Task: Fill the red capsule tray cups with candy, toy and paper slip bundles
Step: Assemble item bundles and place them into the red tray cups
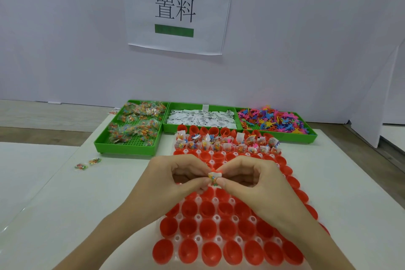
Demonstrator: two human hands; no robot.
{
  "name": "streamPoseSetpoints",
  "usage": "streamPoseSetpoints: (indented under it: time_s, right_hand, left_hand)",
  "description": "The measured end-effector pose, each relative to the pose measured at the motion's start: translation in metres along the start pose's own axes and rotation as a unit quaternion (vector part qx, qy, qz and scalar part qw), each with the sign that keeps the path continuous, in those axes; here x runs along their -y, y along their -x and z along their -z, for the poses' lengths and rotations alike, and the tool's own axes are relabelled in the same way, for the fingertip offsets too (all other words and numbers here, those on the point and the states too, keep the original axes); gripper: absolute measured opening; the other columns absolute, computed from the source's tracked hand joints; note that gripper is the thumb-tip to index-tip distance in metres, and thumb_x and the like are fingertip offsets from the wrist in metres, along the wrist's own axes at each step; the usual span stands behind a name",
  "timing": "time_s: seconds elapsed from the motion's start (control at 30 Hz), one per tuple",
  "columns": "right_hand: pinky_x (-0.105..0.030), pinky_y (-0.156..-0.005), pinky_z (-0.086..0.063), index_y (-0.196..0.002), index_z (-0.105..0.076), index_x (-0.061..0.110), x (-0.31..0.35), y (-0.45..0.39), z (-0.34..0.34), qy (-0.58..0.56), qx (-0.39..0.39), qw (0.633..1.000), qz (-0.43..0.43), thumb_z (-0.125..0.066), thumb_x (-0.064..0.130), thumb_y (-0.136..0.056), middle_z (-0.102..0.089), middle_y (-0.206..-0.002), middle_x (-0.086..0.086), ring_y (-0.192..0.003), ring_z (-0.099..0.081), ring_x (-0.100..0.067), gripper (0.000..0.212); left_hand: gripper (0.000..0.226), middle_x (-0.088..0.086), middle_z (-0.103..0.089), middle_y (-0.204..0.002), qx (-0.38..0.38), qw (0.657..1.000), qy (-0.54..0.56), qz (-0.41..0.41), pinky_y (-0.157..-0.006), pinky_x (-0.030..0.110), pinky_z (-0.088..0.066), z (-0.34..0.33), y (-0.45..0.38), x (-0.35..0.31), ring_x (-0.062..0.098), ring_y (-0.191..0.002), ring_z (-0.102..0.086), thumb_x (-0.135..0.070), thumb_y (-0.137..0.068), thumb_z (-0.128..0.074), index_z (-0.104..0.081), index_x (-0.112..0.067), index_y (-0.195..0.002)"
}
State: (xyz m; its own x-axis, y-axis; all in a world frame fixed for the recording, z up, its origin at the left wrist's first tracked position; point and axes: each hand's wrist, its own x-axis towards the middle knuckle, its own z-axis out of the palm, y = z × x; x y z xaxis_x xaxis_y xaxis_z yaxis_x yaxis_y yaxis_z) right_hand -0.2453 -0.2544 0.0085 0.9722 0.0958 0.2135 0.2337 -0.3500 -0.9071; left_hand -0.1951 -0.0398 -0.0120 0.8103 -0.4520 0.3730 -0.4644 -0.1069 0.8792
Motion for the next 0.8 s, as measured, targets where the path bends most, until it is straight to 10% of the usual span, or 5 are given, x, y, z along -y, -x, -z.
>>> streamPoseSetpoints:
  time_s: [0.43,0.8]
  right_hand:
    - [-0.026,-0.084,-0.06,-0.097,-0.078,0.025,-0.006,-0.035,0.022,0.104,0.004,0.994,0.027,-0.081,0.014,-0.085,-0.079,-0.085,0.01,-0.084,-0.075,-0.004,0.016]
    - [-0.018,-0.071,-0.057,-0.084,-0.081,0.023,-0.028,-0.066,0.026,0.218,0.042,0.975,-0.014,-0.085,0.016,-0.081,-0.077,-0.075,0.009,-0.072,-0.072,0.001,0.008]
  left_hand:
    - [0.005,-0.02,-0.07,-0.083,-0.085,0.965,-0.242,-0.061,-0.077,0.021,-0.047,-0.016,-0.031,-0.004,0.003,-0.088,-0.056,-0.031,-0.084,-0.082,-0.078,-0.028,-0.084]
    - [0.007,-0.015,-0.062,-0.102,0.01,0.928,-0.372,0.019,-0.088,0.022,-0.03,-0.019,-0.068,0.009,0.015,-0.106,-0.035,-0.041,-0.079,-0.083,-0.08,-0.034,-0.08]
